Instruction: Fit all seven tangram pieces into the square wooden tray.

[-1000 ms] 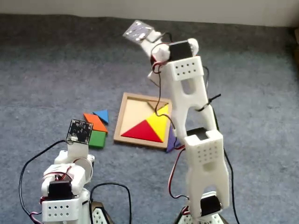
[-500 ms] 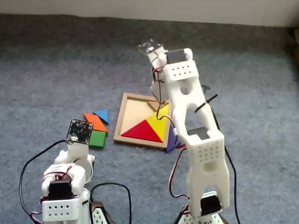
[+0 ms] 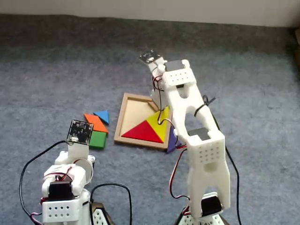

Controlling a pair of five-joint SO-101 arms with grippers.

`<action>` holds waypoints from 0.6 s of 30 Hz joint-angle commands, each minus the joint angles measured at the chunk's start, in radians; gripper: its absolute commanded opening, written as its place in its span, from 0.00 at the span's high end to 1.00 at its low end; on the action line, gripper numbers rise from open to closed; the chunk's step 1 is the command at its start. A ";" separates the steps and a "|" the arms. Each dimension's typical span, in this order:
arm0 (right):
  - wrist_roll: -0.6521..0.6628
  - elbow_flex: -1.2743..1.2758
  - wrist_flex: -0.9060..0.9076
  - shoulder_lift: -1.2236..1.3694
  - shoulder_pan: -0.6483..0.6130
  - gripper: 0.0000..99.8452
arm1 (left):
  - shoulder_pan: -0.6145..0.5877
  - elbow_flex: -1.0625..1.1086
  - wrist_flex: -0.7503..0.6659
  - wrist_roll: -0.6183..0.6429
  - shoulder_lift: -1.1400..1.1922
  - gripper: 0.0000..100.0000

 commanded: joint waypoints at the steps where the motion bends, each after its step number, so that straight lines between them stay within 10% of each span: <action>1: 0.035 -0.005 -0.018 -0.021 0.033 0.96 | -0.002 0.019 0.008 -0.008 -0.021 0.99; 18: 0.135 -0.015 -0.008 -0.030 0.208 1.00 | -0.002 0.019 0.008 -0.008 -0.021 0.99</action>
